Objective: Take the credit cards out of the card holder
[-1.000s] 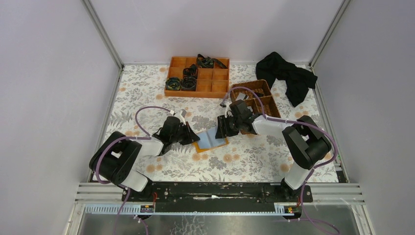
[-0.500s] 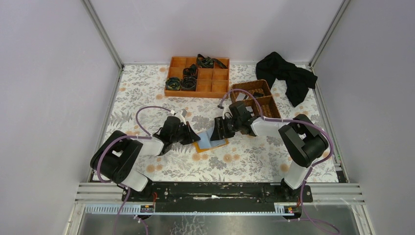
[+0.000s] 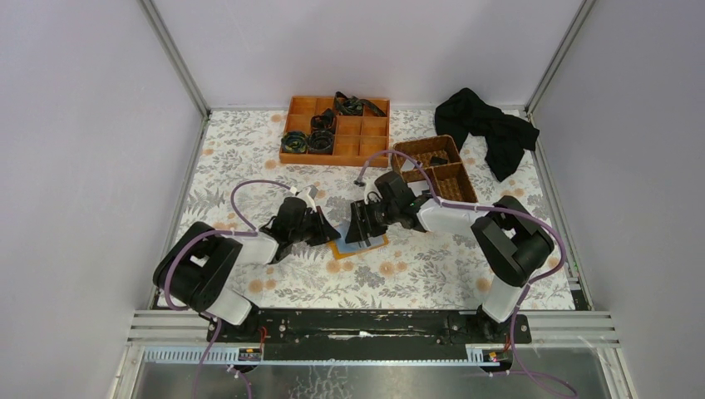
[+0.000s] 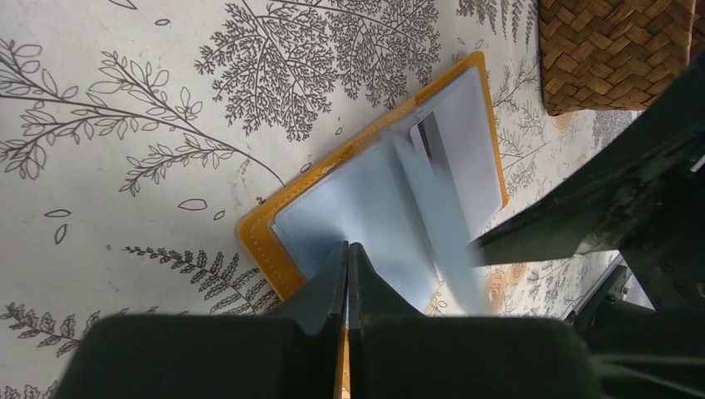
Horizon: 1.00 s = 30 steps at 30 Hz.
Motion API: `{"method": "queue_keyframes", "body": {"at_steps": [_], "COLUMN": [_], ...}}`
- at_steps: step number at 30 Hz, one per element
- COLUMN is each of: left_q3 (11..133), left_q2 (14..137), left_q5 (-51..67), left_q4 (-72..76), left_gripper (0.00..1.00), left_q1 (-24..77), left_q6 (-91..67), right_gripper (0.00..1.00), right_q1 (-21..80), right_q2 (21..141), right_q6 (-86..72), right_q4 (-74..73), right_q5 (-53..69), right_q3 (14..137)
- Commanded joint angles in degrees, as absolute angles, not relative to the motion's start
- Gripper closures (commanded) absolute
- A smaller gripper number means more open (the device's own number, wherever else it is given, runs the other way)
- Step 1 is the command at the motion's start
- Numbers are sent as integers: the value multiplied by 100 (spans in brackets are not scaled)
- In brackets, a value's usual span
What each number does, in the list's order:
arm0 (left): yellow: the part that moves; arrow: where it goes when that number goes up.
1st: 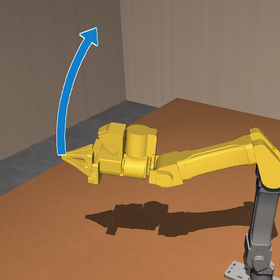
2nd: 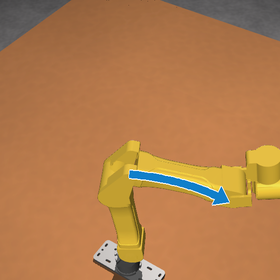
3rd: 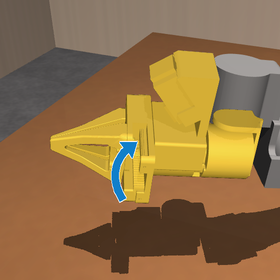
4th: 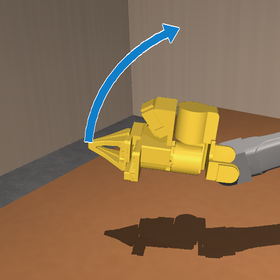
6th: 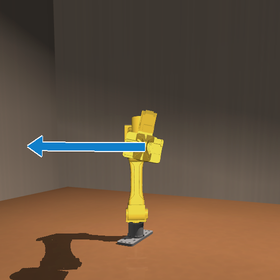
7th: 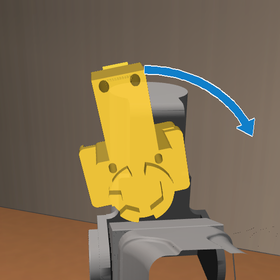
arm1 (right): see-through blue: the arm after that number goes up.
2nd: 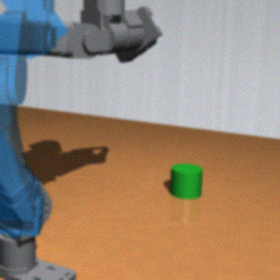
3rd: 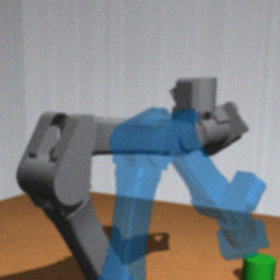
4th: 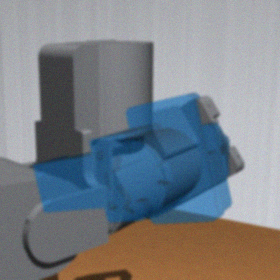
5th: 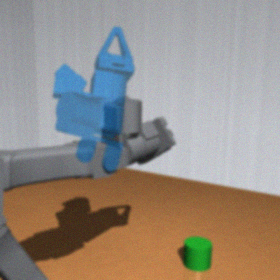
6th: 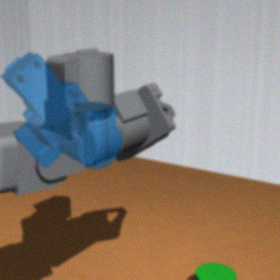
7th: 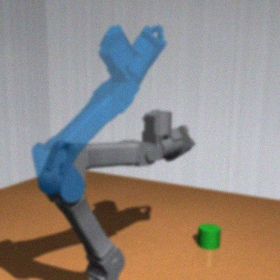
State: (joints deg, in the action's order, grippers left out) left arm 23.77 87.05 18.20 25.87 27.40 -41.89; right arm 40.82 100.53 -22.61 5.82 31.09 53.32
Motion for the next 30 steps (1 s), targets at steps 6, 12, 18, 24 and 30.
{"method": "queue_keyframes", "body": {"at_steps": [6, 12, 18, 24, 30], "left_q3": [2379, 2197, 2178, 2262, 2146], "left_q2": [8714, 7971, 6338, 6139, 7231], "left_q5": [1812, 1342, 361, 1320, 2657], "left_q4": [2303, 1881, 843, 1324, 2753], "left_gripper": [100, 100, 100, 100, 100], "left_q1": [2786, 2777, 2786, 2805, 2889], "left_q6": [-4087, -4036, -3765, -3564, -3939], "right_gripper": [42, 42, 42, 45, 44], "right_q1": [4311, 4311, 4246, 3965, 3817], "right_q2": [9959, 10041, 9865, 9844, 9670], "right_q6": [-2119, -2263, -2102, -2142, -2048], "right_q4": [374, 619, 418, 524, 539], "right_q5": [3208, 3207, 2887, 2925, 2891], "right_q3": [5780, 5700, 5746, 5583, 5459]}}
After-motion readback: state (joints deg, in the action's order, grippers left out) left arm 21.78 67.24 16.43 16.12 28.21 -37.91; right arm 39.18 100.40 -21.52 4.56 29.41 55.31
